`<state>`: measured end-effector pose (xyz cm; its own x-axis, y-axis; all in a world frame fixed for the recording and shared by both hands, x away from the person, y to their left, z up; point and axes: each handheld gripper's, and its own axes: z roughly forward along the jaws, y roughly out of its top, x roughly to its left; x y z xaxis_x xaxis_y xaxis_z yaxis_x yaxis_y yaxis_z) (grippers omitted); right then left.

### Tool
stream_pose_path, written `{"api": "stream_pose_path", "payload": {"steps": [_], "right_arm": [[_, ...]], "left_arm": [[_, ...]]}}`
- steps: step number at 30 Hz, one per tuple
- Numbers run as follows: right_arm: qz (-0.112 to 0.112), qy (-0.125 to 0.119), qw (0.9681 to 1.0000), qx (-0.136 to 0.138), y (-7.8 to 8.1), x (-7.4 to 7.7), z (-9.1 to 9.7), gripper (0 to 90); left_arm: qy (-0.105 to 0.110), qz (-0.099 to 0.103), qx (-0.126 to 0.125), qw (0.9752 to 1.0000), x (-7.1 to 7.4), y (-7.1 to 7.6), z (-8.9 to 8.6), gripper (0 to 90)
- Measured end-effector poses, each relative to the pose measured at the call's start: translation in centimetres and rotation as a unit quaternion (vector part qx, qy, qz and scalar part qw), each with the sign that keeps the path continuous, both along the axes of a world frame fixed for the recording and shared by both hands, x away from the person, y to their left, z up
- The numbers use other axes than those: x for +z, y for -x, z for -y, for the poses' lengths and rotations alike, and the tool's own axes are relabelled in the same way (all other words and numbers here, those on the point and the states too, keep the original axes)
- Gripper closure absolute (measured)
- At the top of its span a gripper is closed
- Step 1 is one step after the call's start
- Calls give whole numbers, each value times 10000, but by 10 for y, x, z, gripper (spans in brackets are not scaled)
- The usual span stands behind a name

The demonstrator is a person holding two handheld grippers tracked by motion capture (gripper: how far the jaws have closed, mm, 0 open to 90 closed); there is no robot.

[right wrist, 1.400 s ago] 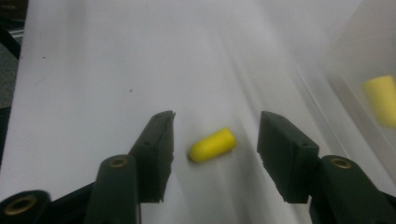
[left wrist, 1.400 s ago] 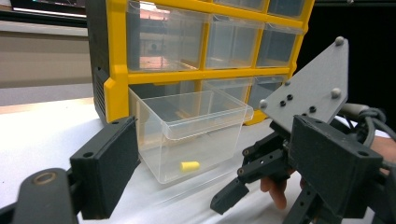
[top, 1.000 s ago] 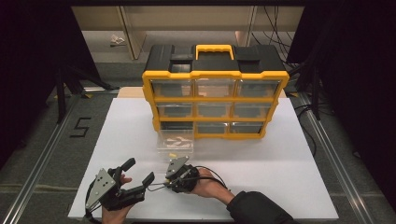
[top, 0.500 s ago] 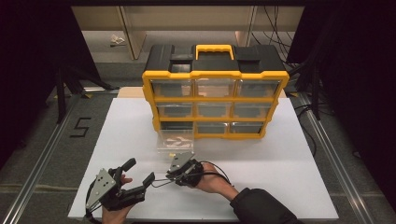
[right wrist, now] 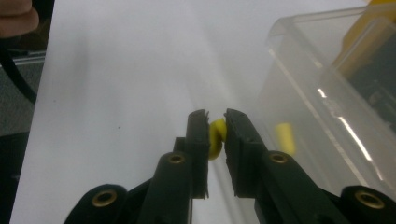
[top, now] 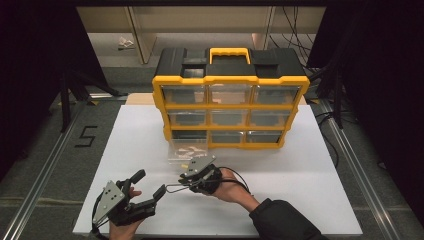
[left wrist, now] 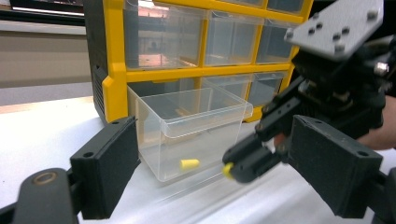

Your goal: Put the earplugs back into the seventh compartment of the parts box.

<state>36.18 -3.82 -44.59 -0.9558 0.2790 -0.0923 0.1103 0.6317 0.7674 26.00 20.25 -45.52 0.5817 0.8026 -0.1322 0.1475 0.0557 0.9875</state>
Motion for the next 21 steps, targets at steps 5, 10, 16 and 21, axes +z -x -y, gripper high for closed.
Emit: {"api": "stream_pose_path", "payload": {"steps": [5,10,16,21], "right_arm": [[103,-149,9998,-57,-2,9,5,799],[158,-275,9994,-115,-3,17,9,798],[247,-506,9981,-254,-7,29,18,797],[343,-653,9965,-387,-8,33,22,798]], "left_arm": [[-5,1,-2,10000,0,0,0,159],[-10,5,1,10000,0,0,0,159],[-8,2,3,10000,0,0,0,159],[-3,9,3,10000,0,0,0,159]]}}
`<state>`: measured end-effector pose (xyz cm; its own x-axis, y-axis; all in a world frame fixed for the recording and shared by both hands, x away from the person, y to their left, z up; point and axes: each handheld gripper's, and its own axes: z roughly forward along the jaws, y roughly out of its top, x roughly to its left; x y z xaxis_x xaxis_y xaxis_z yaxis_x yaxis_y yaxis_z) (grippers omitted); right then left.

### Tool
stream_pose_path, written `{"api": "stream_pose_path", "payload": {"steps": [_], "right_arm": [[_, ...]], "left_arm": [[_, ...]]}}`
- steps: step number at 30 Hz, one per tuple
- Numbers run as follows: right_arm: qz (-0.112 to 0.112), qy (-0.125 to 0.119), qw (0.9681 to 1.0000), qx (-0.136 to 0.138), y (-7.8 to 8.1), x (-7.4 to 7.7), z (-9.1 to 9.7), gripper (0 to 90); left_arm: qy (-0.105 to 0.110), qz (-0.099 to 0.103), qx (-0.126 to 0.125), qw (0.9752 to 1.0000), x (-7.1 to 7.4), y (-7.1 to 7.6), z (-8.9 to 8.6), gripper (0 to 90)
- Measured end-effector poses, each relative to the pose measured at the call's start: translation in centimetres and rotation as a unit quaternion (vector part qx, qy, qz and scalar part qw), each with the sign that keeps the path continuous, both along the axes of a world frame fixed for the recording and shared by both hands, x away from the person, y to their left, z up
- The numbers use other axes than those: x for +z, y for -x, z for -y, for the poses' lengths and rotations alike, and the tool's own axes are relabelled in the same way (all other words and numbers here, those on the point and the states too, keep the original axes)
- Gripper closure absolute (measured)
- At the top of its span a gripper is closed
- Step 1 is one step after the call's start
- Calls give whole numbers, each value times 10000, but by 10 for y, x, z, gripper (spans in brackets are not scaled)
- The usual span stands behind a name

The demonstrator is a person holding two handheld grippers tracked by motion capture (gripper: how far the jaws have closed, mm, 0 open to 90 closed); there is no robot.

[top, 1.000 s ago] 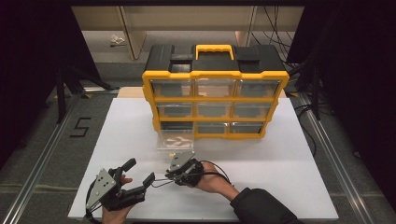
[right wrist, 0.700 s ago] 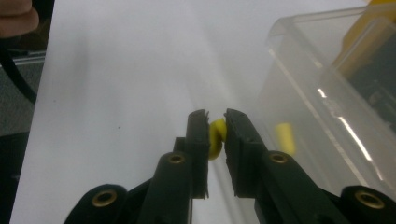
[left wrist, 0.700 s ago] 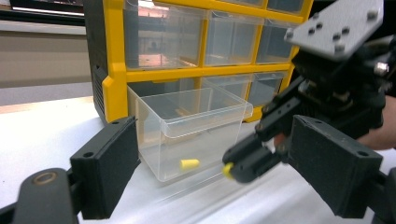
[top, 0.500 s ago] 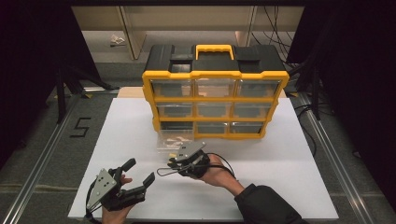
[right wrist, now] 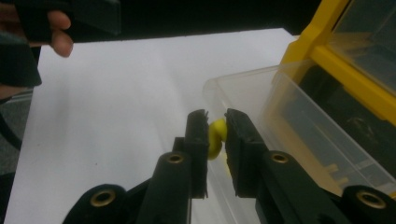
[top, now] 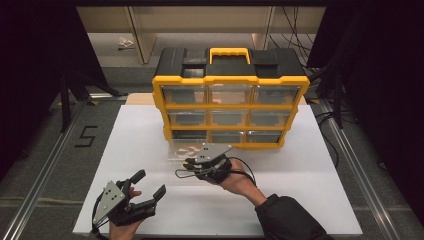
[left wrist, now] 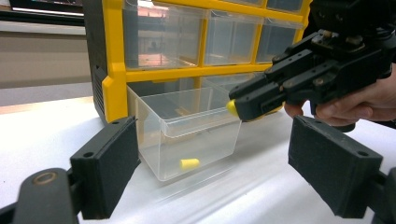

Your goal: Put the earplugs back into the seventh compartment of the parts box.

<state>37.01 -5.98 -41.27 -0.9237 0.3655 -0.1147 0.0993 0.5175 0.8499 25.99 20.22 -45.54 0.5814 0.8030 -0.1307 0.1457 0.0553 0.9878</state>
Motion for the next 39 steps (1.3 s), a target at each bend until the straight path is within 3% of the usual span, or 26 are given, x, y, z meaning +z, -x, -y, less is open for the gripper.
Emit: {"api": "stream_pose_path", "payload": {"steps": [11,19,23,39], "right_arm": [[104,-279,9991,-298,-2,5,6,797],[45,-540,9964,-650,-7,5,10,797],[57,-706,9936,-885,-10,7,15,797],[43,-833,9890,-1220,-23,-6,17,786]], "left_arm": [[-3,-1,-10,10000,0,0,0,160],[0,-6,-6,10000,0,0,0,160],[5,-4,-10,10000,0,0,0,160],[-2,-21,-70,10000,0,0,1,160]]}}
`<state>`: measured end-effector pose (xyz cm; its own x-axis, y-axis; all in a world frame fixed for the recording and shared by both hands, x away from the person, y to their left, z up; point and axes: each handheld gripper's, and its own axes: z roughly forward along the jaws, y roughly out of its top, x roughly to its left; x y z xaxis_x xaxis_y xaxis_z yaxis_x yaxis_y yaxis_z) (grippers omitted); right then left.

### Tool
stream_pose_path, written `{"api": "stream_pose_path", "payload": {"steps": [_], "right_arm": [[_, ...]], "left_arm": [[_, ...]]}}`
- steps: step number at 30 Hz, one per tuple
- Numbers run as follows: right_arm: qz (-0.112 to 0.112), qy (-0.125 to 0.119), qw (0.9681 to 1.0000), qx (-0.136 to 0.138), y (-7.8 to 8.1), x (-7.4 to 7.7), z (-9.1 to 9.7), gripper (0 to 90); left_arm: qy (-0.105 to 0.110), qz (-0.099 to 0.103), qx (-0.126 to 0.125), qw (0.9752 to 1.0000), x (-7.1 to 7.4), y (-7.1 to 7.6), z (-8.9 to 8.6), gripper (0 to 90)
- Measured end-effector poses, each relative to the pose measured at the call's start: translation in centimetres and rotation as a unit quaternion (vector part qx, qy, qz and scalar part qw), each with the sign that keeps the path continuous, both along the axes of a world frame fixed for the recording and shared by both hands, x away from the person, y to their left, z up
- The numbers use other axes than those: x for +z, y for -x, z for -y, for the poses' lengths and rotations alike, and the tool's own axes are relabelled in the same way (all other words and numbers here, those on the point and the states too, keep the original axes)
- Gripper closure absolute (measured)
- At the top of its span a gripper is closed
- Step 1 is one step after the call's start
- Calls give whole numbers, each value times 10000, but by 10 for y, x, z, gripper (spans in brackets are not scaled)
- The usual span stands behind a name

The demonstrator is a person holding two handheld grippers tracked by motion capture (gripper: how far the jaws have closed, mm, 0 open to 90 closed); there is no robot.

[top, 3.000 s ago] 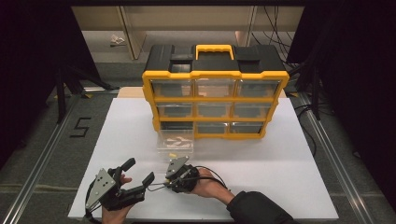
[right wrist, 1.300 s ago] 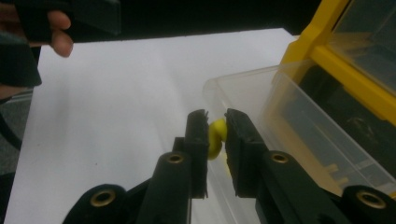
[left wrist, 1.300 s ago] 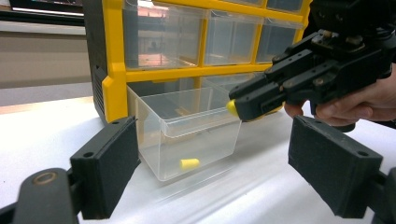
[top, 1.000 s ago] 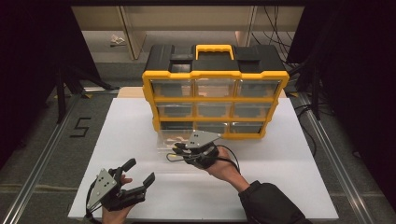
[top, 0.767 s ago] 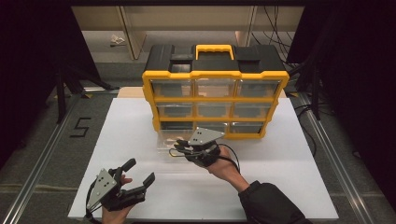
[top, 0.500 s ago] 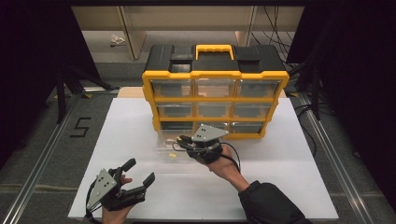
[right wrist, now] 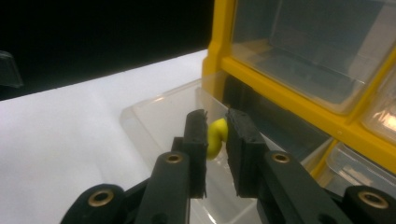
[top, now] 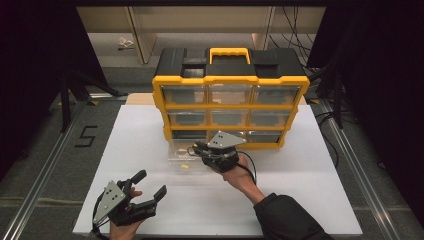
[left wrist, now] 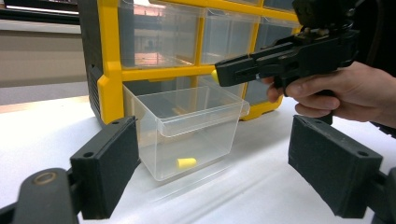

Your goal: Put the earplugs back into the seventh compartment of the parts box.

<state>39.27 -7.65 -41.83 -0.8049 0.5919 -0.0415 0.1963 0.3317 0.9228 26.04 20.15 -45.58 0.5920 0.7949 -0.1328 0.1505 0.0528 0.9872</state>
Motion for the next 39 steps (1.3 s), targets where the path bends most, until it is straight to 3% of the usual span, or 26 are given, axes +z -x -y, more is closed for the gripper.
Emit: {"api": "stream_pose_path", "payload": {"steps": [4,8,12,19,32,39], "right_arm": [[-80,6,10000,-26,-3,-2,1,770],[-218,-60,9997,-80,-8,-5,4,644],[-195,-131,9997,-77,-8,-2,6,574],[-200,-184,9996,-64,-6,3,8,535],[-171,-187,9996,100,11,16,4,413],[-130,-158,9996,219,22,19,11,395]], "left_arm": [[-6,-8,-11,10000,0,0,0,160],[-2,-10,-18,10000,0,0,0,160],[-19,-11,-29,10000,0,0,0,159],[-11,-7,-27,10000,0,0,1,160],[-98,-46,-81,9999,-1,0,1,160],[-164,-55,-150,9997,-1,0,3,160]]}}
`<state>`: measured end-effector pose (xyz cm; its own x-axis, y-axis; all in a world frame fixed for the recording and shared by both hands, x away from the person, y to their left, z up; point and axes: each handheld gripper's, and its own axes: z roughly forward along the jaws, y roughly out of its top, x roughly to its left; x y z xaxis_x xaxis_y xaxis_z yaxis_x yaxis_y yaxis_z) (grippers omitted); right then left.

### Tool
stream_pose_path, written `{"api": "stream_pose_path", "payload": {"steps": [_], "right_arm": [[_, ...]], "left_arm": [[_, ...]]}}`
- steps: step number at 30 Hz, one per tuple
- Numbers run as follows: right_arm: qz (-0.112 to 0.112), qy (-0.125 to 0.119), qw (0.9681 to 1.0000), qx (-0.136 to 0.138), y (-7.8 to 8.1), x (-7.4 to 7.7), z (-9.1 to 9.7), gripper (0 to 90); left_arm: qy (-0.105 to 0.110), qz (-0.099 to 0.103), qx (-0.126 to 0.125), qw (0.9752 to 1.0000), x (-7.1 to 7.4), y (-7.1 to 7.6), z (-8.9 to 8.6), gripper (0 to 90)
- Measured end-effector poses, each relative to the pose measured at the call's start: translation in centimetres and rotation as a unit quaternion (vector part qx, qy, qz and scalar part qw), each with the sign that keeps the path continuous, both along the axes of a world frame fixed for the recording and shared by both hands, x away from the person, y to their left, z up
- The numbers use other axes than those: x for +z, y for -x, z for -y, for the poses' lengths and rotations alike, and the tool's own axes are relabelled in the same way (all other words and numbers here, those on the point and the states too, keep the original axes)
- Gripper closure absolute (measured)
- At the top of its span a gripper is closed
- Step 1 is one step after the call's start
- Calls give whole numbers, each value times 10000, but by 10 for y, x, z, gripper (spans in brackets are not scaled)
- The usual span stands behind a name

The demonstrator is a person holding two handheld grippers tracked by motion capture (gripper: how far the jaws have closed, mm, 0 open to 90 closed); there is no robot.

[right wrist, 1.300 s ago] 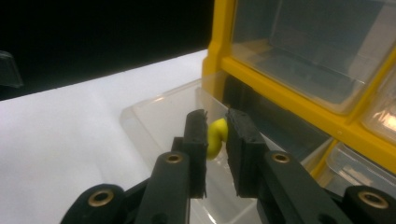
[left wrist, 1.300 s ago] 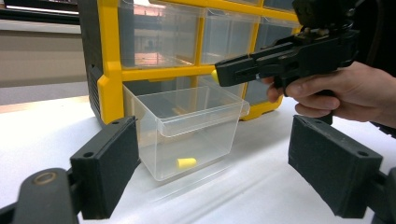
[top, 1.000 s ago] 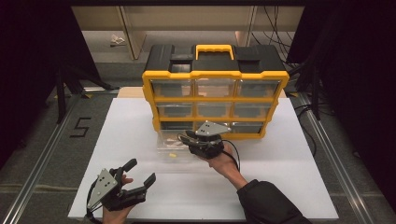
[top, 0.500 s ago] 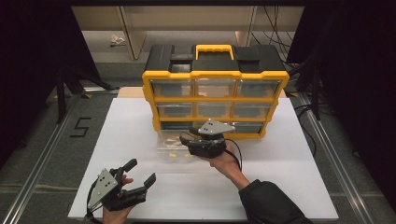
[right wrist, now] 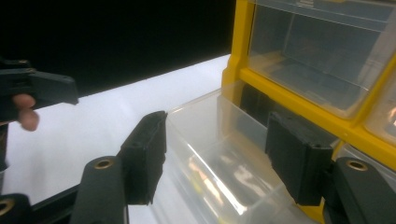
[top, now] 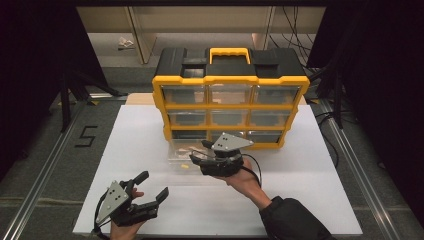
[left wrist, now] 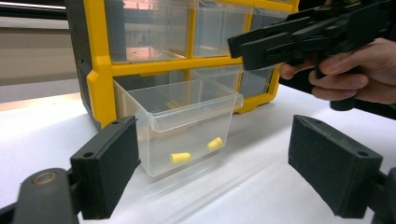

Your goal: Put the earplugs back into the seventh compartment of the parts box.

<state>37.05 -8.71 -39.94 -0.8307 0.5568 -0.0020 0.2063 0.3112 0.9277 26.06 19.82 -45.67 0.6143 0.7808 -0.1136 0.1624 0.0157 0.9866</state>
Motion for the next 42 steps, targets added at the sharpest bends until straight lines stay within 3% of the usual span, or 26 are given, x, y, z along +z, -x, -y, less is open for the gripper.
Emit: {"api": "stream_pose_path", "payload": {"steps": [9,10,26,32,42], "right_arm": [[-151,-196,9995,-210,10,-1,33,389],[-211,-306,9990,-262,10,-1,39,389],[-59,-515,9980,-353,28,-3,61,383],[17,-462,9981,-416,42,-8,76,372],[-140,-741,9958,-525,52,-18,97,366]], "left_arm": [[-21,-11,-65,10000,0,0,1,160],[-26,-13,-83,10000,0,0,2,160],[-77,-60,-205,9997,-1,-1,4,159],[-98,-64,-287,9995,-1,-1,5,159],[-130,-63,-355,9993,-2,-1,7,159]]}}
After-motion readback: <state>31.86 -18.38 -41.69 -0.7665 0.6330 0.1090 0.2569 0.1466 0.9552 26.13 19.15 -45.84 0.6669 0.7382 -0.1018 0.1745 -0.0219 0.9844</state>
